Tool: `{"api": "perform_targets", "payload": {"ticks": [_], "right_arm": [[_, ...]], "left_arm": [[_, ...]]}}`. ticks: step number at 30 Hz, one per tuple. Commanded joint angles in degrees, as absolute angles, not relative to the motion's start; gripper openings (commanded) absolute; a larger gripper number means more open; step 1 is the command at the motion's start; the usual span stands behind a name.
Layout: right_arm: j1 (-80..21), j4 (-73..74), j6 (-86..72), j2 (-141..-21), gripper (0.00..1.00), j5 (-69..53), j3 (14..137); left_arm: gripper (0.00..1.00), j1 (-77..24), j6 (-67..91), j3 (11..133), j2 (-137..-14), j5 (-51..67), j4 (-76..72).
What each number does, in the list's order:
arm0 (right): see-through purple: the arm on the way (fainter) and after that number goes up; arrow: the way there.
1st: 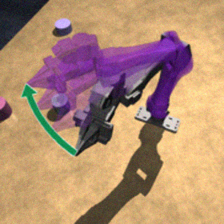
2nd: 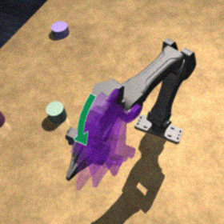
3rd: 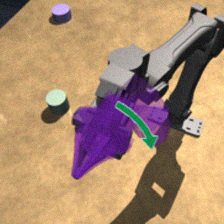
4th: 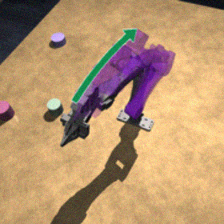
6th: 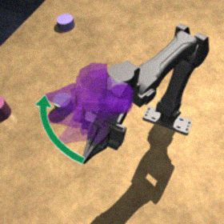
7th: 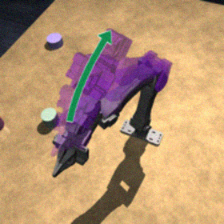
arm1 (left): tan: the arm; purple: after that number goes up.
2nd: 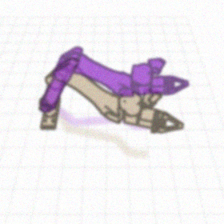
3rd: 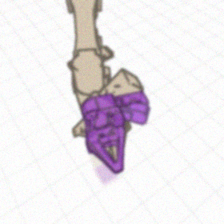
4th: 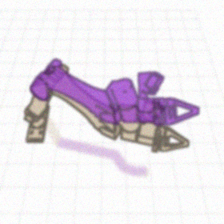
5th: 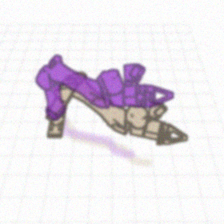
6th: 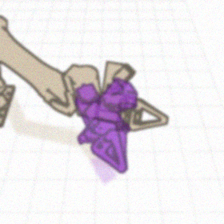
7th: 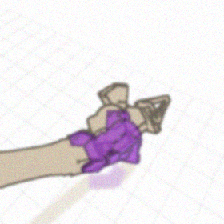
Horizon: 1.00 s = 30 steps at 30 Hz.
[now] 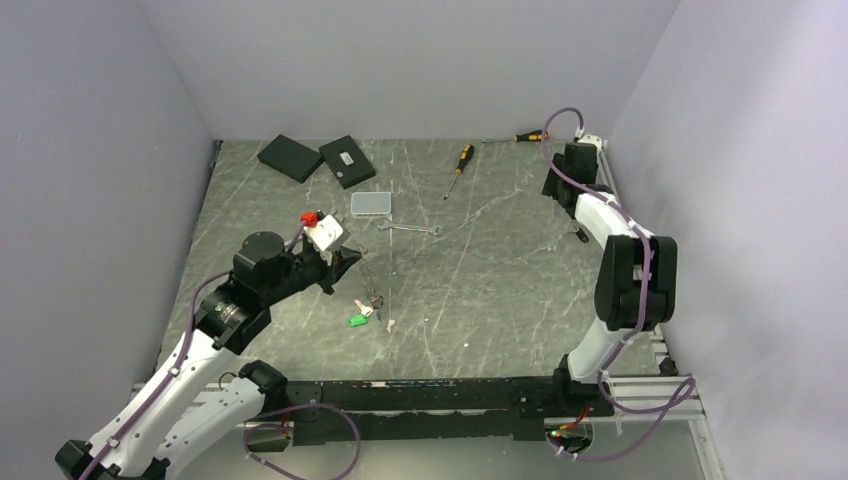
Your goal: Put the keys on the keyring
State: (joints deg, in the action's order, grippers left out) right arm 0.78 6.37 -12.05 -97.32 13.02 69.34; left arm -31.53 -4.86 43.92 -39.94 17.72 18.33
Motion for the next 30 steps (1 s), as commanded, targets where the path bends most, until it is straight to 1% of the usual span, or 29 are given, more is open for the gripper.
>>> {"api": "perform_targets", "payload": {"ticks": [1, 3, 10, 13, 18, 20, 22, 25, 27, 30], "right_arm": [[6.4, 10.2, -12.1, -103.1, 0.52, 11.1, 70.5], [9.1, 12.8, -11.7, -105.6, 0.48, 7.7, 72.2], [12.1, 22.6, -6.3, -113.4, 0.42, 6.4, 81.6], [12.5, 23.6, -5.9, -114.6, 0.39, 5.7, 81.9], [12.5, 23.4, -5.6, -115.7, 0.29, 5.6, 81.8], [12.5, 23.9, -5.7, -115.4, 0.29, 6.0, 82.0], [12.5, 23.7, -5.8, -114.5, 0.32, 5.6, 81.5], [12.6, 23.8, -5.5, -114.3, 0.32, 6.0, 81.0], [12.5, 24.3, -5.4, -115.0, 0.28, 6.6, 81.1], [12.5, 24.5, -5.3, -115.5, 0.17, 6.8, 80.9]], "left_arm": [[0.0, -31.6, -4.3, 44.2, -39.1, 18.8, 14.8], [0.0, -31.6, -4.2, 44.1, -38.8, 18.6, 14.8], [0.0, -31.6, -4.4, 44.0, -39.4, 18.2, 14.9], [0.0, -31.6, -4.3, 43.9, -39.7, 18.0, 14.8], [0.0, -31.7, -4.2, 43.8, -40.1, 18.4, 14.4], [0.0, -31.6, -4.3, 43.9, -40.3, 18.5, 14.5], [0.0, -31.6, -4.2, 43.8, -40.3, 18.4, 14.5], [0.0, -31.6, -4.1, 43.8, -40.3, 18.5, 14.2], [0.0, -31.6, -4.0, 43.7, -40.5, 18.6, 14.1], [0.0, -31.7, -4.0, 43.7, -40.9, 18.8, 14.0]]}}
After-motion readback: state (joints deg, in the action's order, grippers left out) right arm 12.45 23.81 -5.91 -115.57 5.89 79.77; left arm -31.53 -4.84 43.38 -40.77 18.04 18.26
